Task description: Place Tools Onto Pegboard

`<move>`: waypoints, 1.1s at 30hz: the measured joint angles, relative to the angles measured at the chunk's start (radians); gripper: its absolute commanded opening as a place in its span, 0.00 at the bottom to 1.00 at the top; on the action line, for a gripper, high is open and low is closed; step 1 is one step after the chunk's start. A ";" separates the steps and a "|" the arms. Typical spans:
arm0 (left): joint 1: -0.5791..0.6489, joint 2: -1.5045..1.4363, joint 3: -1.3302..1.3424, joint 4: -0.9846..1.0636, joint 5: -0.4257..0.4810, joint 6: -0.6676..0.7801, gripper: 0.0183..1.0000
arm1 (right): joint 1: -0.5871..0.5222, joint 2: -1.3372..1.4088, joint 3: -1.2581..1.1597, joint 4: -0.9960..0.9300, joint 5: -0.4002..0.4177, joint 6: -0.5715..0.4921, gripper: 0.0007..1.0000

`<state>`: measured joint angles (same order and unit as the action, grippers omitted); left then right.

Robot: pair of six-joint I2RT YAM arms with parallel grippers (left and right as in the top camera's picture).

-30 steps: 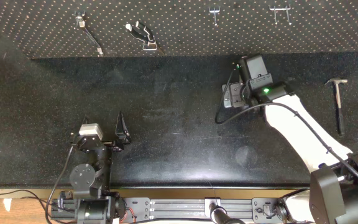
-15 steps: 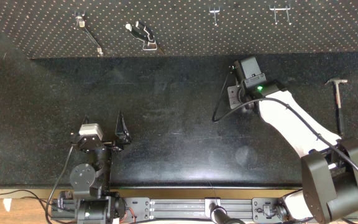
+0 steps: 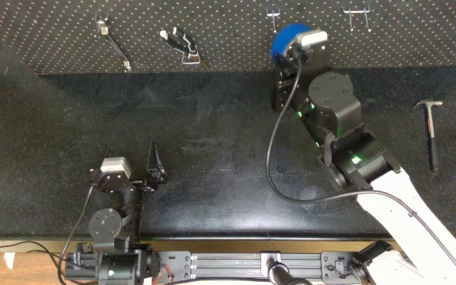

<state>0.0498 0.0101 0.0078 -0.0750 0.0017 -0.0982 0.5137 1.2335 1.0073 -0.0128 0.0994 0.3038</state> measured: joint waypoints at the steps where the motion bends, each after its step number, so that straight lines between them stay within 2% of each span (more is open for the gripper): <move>1: 0.000 0.000 0.000 0.000 0.000 0.000 1.00 | 0.005 0.013 0.000 0.044 0.008 0.000 0.07; 9: 0.000 0.000 0.000 0.000 0.000 0.000 1.00 | 0.006 0.211 -0.004 0.307 0.023 -0.020 0.07; 17: 0.000 0.000 0.000 0.000 0.000 0.000 1.00 | 0.008 0.397 -0.005 0.513 0.093 -0.032 0.08; 18: 0.000 0.000 0.000 0.000 0.000 0.000 1.00 | 0.014 0.411 -0.005 0.535 0.112 -0.033 0.13; 19: 0.000 0.000 0.000 0.000 0.000 0.000 1.00 | 0.017 0.418 -0.005 0.544 0.120 -0.033 0.30; 20: 0.000 0.000 0.000 0.000 0.000 0.000 1.00 | 0.018 0.425 -0.005 0.562 0.121 -0.032 0.69; 21: 0.000 0.000 0.000 0.000 0.000 0.000 1.00 | 0.017 0.432 -0.005 0.571 0.128 -0.040 0.72; 23: 0.000 0.000 0.000 0.000 0.000 0.000 1.00 | 0.014 0.439 -0.005 0.571 0.138 -0.047 0.91; 24: 0.000 0.000 0.000 0.000 0.000 0.000 1.00 | 0.014 0.439 -0.005 0.573 0.138 -0.048 0.97; 27: 0.000 0.000 0.000 0.000 0.000 0.000 1.00 | 0.013 0.438 -0.003 0.538 0.130 -0.055 0.98; 33: 0.000 0.000 0.000 0.000 0.000 0.000 1.00 | 0.013 0.233 0.003 0.069 0.089 -0.055 0.98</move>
<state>0.0498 0.0097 0.0078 -0.0750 0.0017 -0.0982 0.5266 1.4666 1.0100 0.0563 0.1886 0.2489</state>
